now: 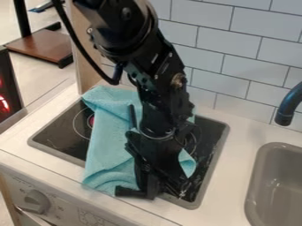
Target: Fold the cloth from bottom right to top
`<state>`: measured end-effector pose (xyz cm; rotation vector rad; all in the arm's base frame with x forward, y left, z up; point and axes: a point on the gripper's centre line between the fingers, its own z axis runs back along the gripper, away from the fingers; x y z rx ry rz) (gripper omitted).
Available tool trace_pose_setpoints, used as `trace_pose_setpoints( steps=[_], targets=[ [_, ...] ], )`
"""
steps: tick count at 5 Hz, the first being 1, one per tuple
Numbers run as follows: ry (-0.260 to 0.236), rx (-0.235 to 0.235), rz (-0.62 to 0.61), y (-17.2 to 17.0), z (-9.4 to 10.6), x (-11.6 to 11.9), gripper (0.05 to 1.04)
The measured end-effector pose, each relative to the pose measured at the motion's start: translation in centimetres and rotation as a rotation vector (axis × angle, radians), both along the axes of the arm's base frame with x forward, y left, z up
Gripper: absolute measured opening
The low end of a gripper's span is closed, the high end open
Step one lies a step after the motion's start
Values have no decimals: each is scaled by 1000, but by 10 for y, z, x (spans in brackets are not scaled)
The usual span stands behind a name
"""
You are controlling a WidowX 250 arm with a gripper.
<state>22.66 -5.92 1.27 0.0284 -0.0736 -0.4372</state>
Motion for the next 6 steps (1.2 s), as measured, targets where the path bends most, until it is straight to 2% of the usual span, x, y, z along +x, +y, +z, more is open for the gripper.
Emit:
trace_pose_setpoints(
  steps=[1, 2, 4, 6],
  targets=[
    [12, -26, -18, -3, 4, -5, 107],
    [24, -48, -20, -3, 20, -12, 61],
    [-4, -106, -1, -5, 62, -14, 50],
    [-34, -170, 76, 10, 103, 17, 50]
  ],
)
